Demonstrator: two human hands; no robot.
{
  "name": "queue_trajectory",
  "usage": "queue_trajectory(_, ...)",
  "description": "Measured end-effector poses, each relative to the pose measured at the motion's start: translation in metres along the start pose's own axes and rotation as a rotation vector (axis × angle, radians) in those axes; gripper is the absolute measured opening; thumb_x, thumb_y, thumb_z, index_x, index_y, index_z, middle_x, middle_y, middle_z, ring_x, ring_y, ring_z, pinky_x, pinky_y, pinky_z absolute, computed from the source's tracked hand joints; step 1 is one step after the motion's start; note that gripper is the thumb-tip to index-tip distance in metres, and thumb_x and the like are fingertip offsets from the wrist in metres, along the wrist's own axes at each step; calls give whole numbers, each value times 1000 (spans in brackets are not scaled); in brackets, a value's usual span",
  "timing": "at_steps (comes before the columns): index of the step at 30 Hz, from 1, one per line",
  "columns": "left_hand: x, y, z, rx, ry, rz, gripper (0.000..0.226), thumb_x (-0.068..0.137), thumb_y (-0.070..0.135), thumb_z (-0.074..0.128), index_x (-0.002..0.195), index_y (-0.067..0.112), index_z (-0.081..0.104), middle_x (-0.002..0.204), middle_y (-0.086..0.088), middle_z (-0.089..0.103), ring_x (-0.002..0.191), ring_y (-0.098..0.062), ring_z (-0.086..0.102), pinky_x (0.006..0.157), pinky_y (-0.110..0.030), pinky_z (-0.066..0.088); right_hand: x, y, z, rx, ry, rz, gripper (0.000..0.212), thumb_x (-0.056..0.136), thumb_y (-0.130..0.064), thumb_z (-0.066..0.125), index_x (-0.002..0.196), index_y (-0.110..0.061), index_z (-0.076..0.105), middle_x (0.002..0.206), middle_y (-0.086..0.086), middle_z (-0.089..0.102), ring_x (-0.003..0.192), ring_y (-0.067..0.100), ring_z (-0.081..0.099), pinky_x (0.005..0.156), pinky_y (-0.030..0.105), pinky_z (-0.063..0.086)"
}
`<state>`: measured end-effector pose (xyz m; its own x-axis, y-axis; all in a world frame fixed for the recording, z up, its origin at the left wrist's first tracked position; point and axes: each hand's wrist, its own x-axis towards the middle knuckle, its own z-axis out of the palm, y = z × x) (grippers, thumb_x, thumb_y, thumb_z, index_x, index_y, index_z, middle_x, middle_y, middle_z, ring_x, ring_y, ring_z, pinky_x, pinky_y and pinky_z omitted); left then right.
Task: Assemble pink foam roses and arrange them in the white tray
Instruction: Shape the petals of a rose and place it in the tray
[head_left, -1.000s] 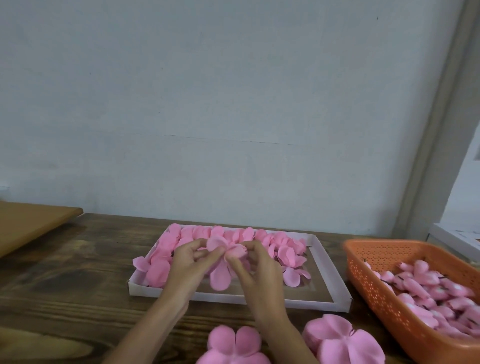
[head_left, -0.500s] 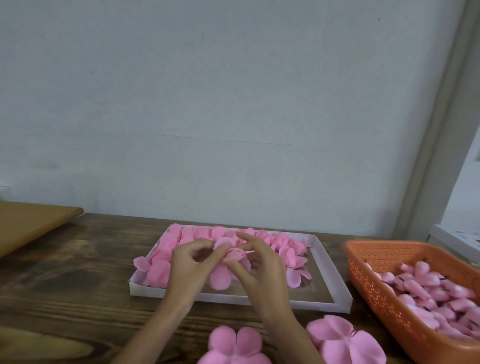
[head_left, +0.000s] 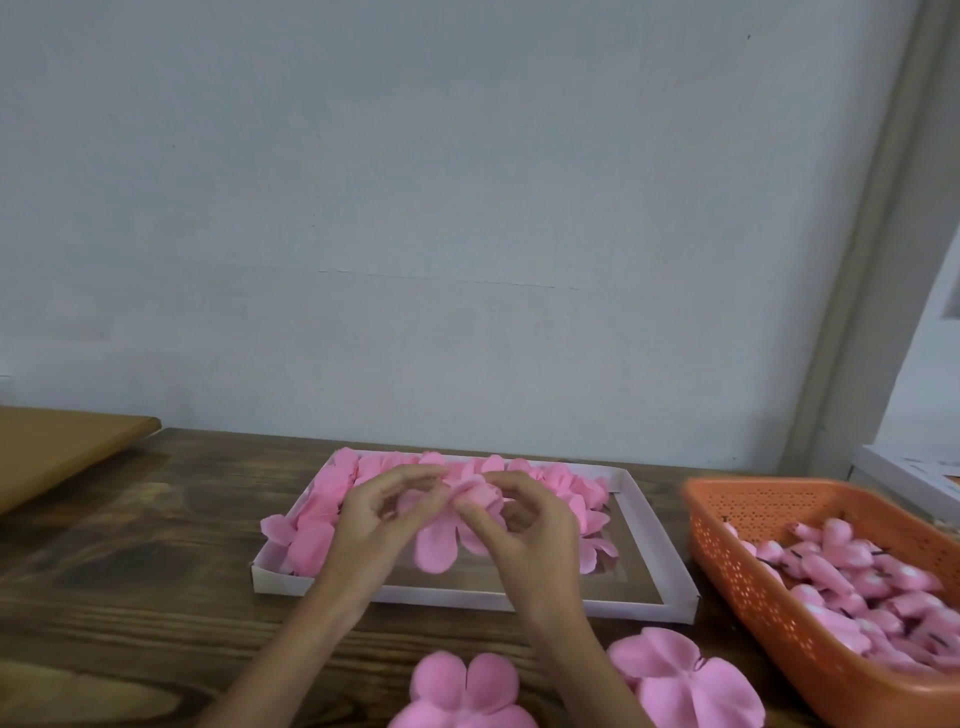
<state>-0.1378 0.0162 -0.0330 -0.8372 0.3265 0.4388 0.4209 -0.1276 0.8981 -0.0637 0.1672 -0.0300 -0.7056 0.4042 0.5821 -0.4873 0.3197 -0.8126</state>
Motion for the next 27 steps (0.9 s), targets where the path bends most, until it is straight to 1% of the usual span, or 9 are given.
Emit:
queue_trajectory(2,2,-2,-2,7,-28,-90,44,71,42,83,113,29,78,110,10,79,103,-6,73,82,-29,59,2,2,-1,51,61,41,26,79,-15,88,95,-28,74,87,-8,77,71,16,73,63,30,60)
queue_trajectory(4,3,-7,-3,-48,-45,-152,41,70,37,87,109,27,81,107,2,81,101,-14,76,74,-27,61,4,4,-3,79,89,80,23,79,-13,88,99,-16,75,87,1,76,71,33,71,63,45,60)
queue_trajectory(5,3,-9,-3,-103,-29,-176,38,71,35,87,106,24,82,106,-2,81,101,-19,77,73,-27,62,5,6,-4,86,87,88,23,80,-12,87,99,-13,75,87,4,76,73,37,71,64,48,59)
queue_trajectory(8,2,-12,1,-184,64,-203,38,67,46,85,99,26,85,102,-5,82,98,-25,78,79,-38,63,5,6,-4,80,75,88,23,79,-13,88,97,-17,75,86,-4,76,65,19,70,58,32,58)
queue_trajectory(11,0,-11,7,-139,141,-161,38,69,54,82,96,27,83,97,-4,81,96,-26,77,88,-46,60,2,4,-1,113,38,89,24,79,-15,89,94,-28,75,88,-7,76,69,16,73,61,28,59)
queue_trajectory(15,-1,-10,12,-148,221,-95,17,88,32,79,89,15,79,92,-14,76,93,-34,71,87,-51,56,1,-3,0,134,-21,36,34,81,-14,87,93,-44,75,89,-10,77,71,11,75,61,19,55)
queue_trajectory(20,-3,-12,14,-159,342,-101,10,92,14,74,92,5,70,93,-20,69,90,-35,67,80,-41,55,0,-4,2,180,-58,19,35,82,-8,85,94,-41,77,91,-6,79,82,17,78,69,22,59)
queue_trajectory(25,-3,-3,14,-119,264,-13,6,87,13,81,91,14,77,89,-8,77,87,-24,74,78,-34,59,-1,-4,3,92,-89,-19,19,81,-23,86,97,-30,77,93,0,79,86,20,77,77,37,63)
queue_trajectory(27,-4,0,14,-109,221,44,8,84,23,84,87,18,78,87,-9,77,86,-23,75,76,-33,61,-1,-5,2,46,-63,-20,21,81,-26,86,96,-36,77,92,-7,79,84,15,76,71,31,63)
